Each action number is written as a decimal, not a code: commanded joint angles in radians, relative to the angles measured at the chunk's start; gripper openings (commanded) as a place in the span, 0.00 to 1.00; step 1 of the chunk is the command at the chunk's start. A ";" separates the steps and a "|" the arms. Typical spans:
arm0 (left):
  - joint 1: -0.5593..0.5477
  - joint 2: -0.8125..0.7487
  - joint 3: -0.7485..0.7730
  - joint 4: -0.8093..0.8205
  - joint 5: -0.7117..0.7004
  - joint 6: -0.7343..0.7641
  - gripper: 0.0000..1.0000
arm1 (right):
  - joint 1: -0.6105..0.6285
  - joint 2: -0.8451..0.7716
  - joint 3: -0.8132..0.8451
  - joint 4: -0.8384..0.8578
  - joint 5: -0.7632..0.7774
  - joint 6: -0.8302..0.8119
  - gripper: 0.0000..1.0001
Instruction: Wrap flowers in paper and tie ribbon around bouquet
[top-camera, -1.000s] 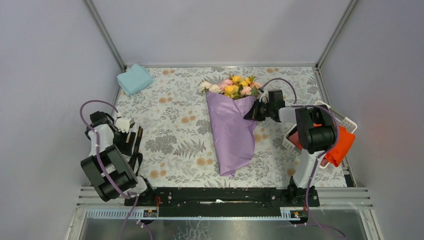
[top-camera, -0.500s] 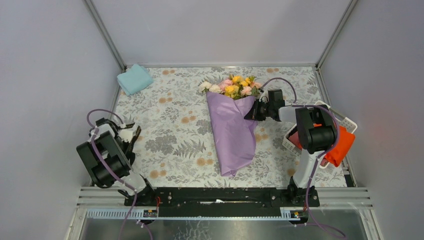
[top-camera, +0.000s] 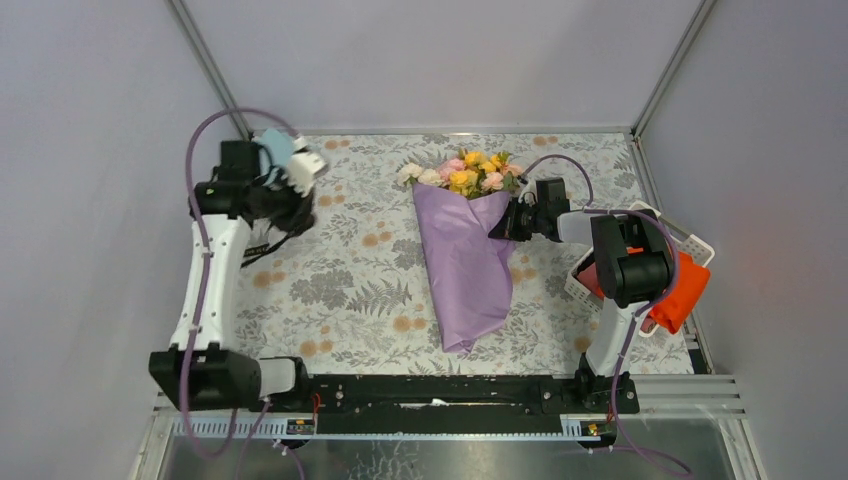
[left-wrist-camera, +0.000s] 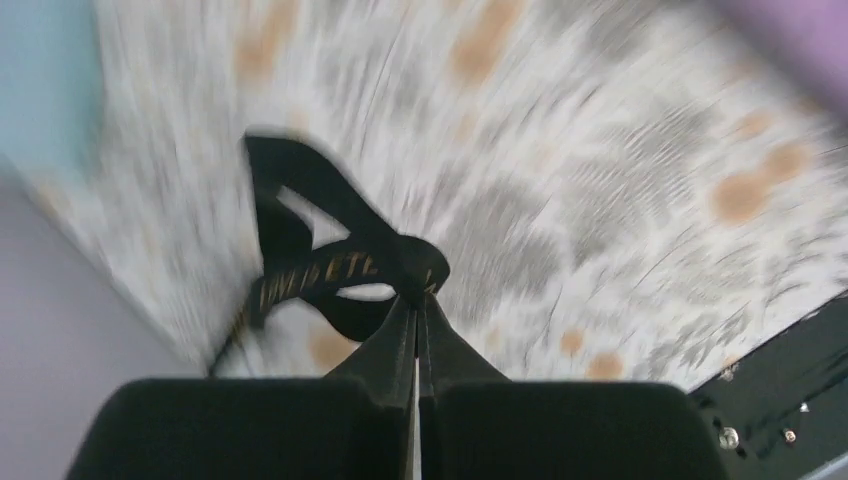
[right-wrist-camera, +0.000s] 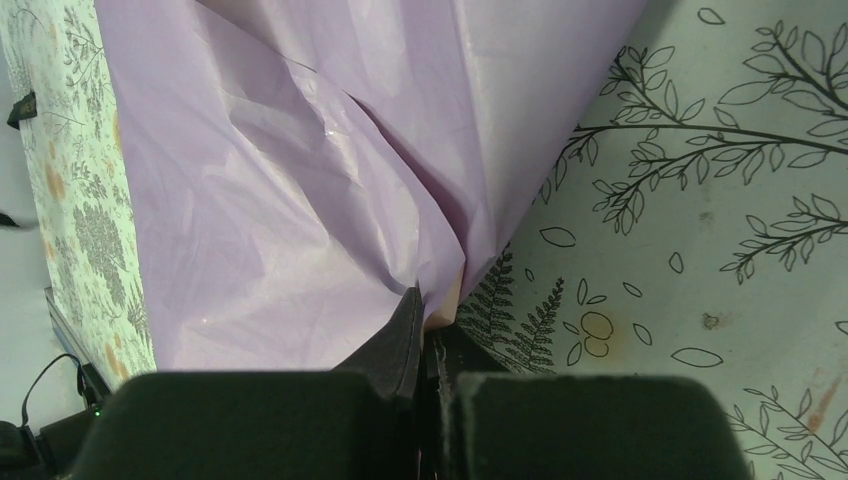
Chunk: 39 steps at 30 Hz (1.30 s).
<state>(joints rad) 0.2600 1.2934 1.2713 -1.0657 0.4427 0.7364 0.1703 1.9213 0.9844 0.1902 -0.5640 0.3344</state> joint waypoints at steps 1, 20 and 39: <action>-0.392 -0.035 0.375 -0.128 0.087 -0.211 0.00 | 0.006 -0.012 0.037 -0.016 0.037 -0.003 0.00; -0.541 -0.149 0.292 -0.024 -0.368 -0.226 0.00 | 0.006 -0.019 0.051 -0.055 0.064 -0.026 0.00; -0.777 0.037 0.148 -0.120 -0.057 -0.175 0.26 | 0.006 -0.007 0.041 -0.048 0.070 -0.020 0.00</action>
<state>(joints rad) -0.3973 1.3109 1.4677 -1.1709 0.2214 0.5800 0.1703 1.9213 1.0035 0.1535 -0.5358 0.3344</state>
